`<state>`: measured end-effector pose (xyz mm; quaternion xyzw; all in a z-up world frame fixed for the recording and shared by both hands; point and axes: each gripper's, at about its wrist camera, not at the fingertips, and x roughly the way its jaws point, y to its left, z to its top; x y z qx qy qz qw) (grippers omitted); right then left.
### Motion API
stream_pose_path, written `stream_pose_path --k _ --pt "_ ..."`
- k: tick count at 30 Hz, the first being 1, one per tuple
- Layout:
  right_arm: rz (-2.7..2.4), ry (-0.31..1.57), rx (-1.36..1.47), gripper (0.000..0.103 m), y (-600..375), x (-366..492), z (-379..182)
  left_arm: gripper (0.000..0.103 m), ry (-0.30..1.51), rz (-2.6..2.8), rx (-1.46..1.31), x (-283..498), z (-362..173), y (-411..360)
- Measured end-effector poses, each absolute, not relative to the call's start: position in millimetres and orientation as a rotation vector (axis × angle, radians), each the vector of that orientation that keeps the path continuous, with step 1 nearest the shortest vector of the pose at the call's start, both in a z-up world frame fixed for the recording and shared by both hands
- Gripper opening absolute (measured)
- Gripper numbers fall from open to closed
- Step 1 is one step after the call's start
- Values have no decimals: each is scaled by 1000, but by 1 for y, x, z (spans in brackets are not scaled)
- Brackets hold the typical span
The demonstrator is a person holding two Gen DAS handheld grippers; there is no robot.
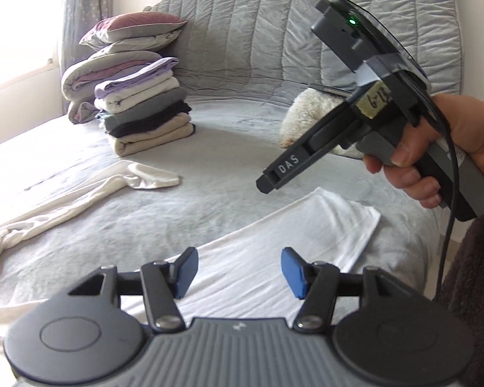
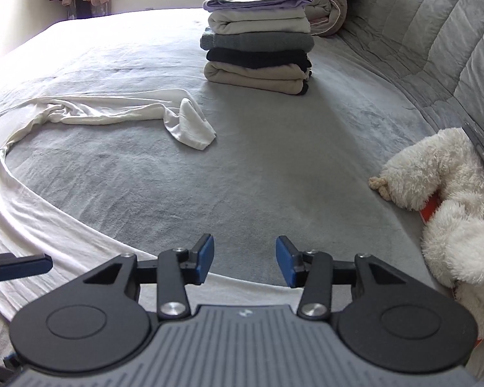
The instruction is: Fold clothes
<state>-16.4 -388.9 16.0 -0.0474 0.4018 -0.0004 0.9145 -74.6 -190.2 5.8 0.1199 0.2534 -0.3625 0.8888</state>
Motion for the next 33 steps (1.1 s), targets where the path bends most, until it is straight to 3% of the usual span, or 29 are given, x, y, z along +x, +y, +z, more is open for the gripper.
stream_pose_path --k 20,28,33 --pt "312 730 -111 47 -272 12 -5 63 510 -386 177 16 4 -20" --pt "463 732 -212 47 -244 5 -20 62 539 -470 232 42 -15 -16" --pt "458 745 -198 43 -245 6 -25 54 533 -472 272 49 -28 -22"
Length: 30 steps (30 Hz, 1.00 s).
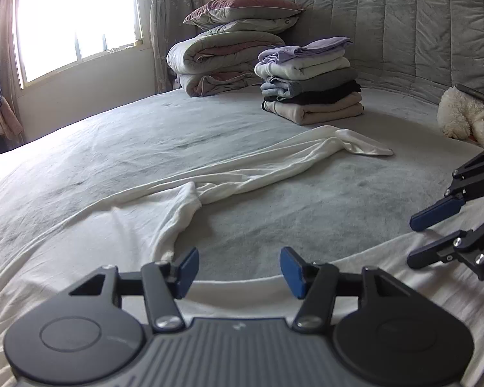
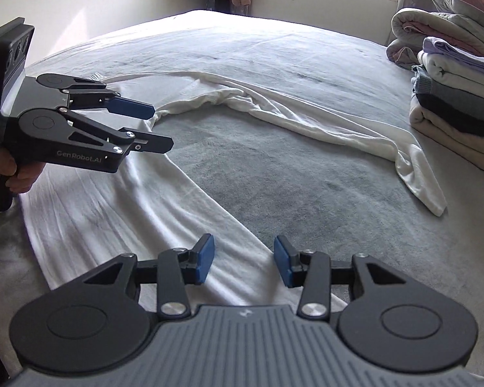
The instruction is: Fold clothes
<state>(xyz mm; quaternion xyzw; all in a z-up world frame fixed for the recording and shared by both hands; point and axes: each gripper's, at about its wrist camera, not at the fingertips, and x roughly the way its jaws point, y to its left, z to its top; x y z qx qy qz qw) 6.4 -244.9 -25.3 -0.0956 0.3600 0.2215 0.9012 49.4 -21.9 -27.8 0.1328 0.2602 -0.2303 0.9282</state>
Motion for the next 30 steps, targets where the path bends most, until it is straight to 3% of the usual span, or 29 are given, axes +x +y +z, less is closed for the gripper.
stream_pose_path --k 5,8,10,12,13,15,23,25,26,27,28,29,30 --pt "433 750 -124 41 -255 11 -24 52 574 -496 283 54 -35 -22" --pt "427 752 -131 29 -255 13 -26 48 572 -488 286 54 -38 -23" --pt "435 751 -139 18 -253 12 -28 35 573 -501 296 53 -40 -26" --pt "436 742 -156 9 -249 9 -28 3 566 -520 317 49 -41 -30" --pt "430 729 -170 6 -247 7 -28 0 555 -514 333 47 -41 -32" --pt "414 703 -192 1 -245 3 -27 0 527 -498 355 42 -40 -35" --pt "347 645 -207 0 -250 1 -26 0 467 -445 275 45 -29 -23" --pt "365 658 -177 3 -253 3 -25 3 487 -472 253 46 -27 -20" --pt "373 660 -167 18 -254 4 -24 11 500 -491 240 47 -26 -18" --pt "382 663 -157 20 -255 4 -22 32 510 -508 233 48 -25 -17" --pt "388 662 -158 23 -254 4 -22 44 515 -519 234 48 -25 -18" --pt "395 662 -161 33 -254 4 -22 58 521 -530 236 48 -25 -18" --pt "399 666 -166 37 -253 4 -23 58 526 -541 237 48 -25 -18"
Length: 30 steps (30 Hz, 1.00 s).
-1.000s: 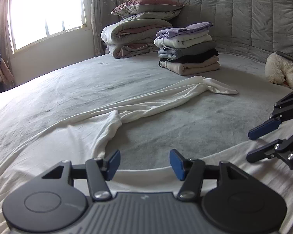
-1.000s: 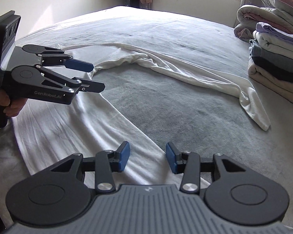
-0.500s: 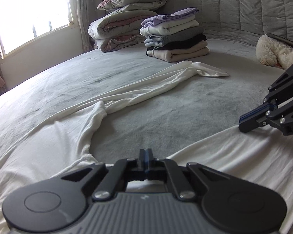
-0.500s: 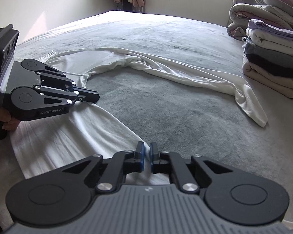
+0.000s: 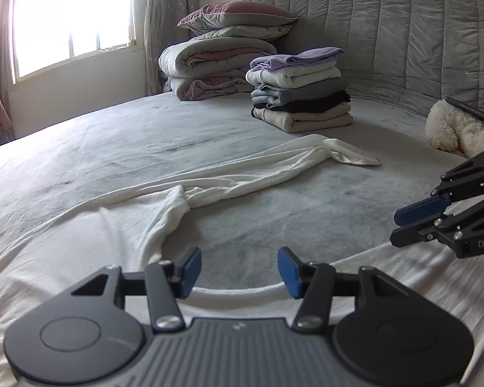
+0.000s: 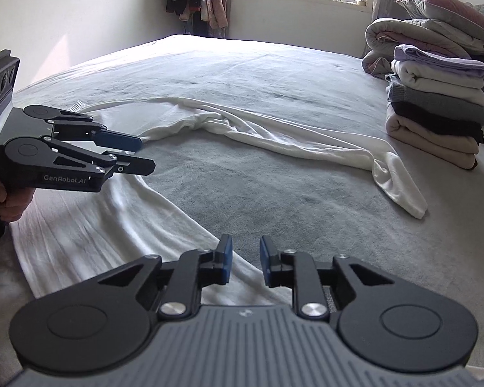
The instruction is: Fold clothes
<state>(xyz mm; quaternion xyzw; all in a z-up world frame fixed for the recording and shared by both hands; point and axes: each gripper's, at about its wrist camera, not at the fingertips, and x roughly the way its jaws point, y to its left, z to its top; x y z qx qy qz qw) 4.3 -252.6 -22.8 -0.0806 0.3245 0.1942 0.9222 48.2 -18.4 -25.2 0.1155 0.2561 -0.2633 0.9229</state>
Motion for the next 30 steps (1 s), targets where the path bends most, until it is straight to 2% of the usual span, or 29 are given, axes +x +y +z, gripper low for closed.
stream_pose_path --k 2,5,7,8,9,14,17,22,23,25,26,27,29,30 --pt "414 685 -176 37 -250 6 -25 57 570 -566 272 50 -31 -23" --pt "436 719 -212 37 -243 7 -32 50 606 -583 279 52 -40 -24" --pt "449 721 -230 23 -240 5 -33 27 616 -608 270 50 -39 -25" --pt "462 725 -228 9 -239 5 -32 8 613 -613 279 48 -39 -27" --pt "463 722 -235 5 -238 3 -32 5 602 -610 298 46 -39 -30" --pt "428 652 -317 2 -229 -9 -32 0 540 -581 263 41 -35 -26" --pt "386 606 -352 2 -227 -13 -32 0 499 -539 247 42 -33 -24" --pt "371 608 -380 4 -226 -10 -37 2 542 -510 279 47 -40 -27" --pt "368 607 -380 12 -226 -10 -37 4 539 -507 275 46 -39 -26" --pt "362 605 -379 18 -226 -11 -35 19 536 -501 264 45 -34 -22" --pt "362 608 -367 22 -228 -11 -33 34 530 -489 257 44 -32 -19" --pt "363 611 -353 25 -229 -10 -32 39 529 -475 249 44 -29 -15" --pt "365 614 -318 36 -232 -8 -28 39 541 -444 236 43 -25 -7" --pt "367 616 -302 36 -233 -7 -26 38 547 -429 234 43 -24 -4"
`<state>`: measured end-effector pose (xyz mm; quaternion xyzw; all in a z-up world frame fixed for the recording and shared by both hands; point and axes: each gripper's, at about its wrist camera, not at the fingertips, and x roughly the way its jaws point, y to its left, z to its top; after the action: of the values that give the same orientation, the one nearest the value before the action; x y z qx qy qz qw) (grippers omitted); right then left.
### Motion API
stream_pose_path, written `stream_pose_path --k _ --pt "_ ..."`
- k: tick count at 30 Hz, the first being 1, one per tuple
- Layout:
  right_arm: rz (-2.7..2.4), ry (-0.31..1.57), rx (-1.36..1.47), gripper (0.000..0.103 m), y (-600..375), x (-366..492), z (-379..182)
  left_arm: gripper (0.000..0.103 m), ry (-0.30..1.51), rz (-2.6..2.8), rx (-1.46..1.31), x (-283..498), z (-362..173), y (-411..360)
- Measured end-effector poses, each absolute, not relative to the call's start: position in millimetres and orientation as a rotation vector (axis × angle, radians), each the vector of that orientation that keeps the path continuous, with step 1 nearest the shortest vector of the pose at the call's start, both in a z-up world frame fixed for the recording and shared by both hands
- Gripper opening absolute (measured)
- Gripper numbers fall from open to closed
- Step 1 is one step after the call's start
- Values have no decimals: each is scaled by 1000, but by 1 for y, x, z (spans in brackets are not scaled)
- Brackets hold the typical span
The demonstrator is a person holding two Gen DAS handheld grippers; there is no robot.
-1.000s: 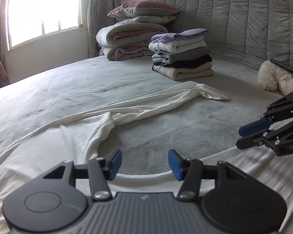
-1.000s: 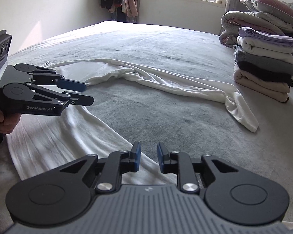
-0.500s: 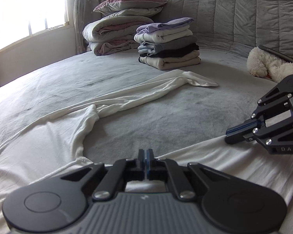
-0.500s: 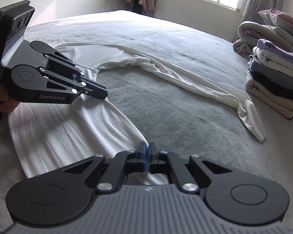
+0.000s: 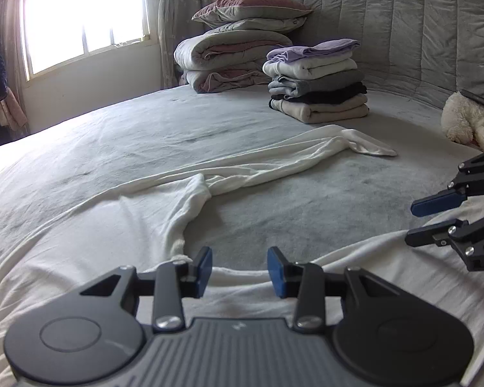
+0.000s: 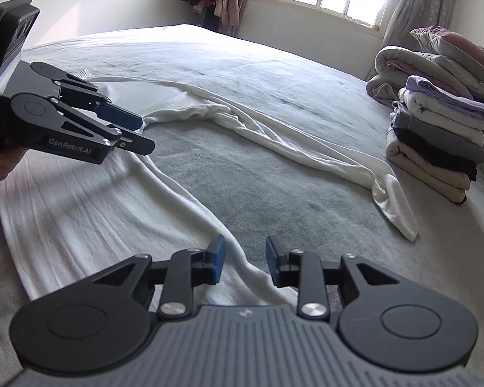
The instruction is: Fold clothes
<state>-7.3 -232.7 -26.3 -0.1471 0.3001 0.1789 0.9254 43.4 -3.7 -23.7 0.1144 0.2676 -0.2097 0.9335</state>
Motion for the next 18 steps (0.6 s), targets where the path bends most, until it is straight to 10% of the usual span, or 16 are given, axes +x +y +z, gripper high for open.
stream_pose_path --k 6,18 --pt "406 612 -218 36 -221 6 -15 18 612 -387 203 50 -24 15" --pt "496 707 -281 36 -172 39 -27 24 604 -348 194 63 -39 11"
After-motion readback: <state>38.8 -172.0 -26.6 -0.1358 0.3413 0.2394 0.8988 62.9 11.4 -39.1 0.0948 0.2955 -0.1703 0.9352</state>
